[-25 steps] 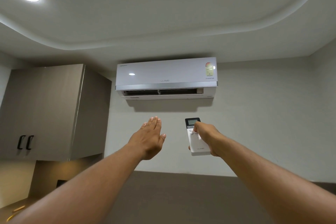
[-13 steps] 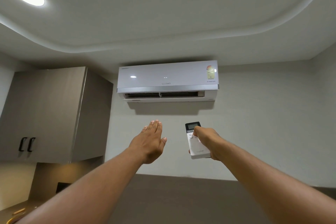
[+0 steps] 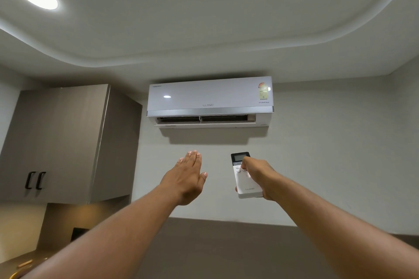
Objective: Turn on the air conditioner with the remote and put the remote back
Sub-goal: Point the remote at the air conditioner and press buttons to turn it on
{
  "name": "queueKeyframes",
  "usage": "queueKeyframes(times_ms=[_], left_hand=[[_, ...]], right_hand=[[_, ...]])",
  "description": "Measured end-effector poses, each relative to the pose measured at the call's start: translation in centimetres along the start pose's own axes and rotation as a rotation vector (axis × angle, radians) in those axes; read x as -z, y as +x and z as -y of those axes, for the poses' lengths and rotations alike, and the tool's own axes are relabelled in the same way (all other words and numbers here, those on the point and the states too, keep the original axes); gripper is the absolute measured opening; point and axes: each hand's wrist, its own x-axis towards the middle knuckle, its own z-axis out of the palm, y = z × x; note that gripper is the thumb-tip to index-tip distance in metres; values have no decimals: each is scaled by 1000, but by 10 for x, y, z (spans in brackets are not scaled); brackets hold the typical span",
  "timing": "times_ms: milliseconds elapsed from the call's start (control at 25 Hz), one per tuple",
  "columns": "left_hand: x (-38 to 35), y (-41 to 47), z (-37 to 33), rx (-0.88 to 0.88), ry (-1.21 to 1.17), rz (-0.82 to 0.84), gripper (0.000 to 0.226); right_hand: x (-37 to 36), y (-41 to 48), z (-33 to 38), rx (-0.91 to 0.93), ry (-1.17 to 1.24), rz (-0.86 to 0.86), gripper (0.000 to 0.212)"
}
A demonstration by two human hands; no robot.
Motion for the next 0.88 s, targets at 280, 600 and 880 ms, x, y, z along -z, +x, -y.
queueKeyframes(times_ms=[280,600,880], left_hand=[[0,-2,3,3,5,2,66],[0,-5,6,6,12,5,66],[3,-6,8,12,11,5,66]], right_hand=[[-2,1,-1,-1,-16,6,9],[-4,0,-2,-9,6,35,11],[-6,-2,0,-7,14,30,10]])
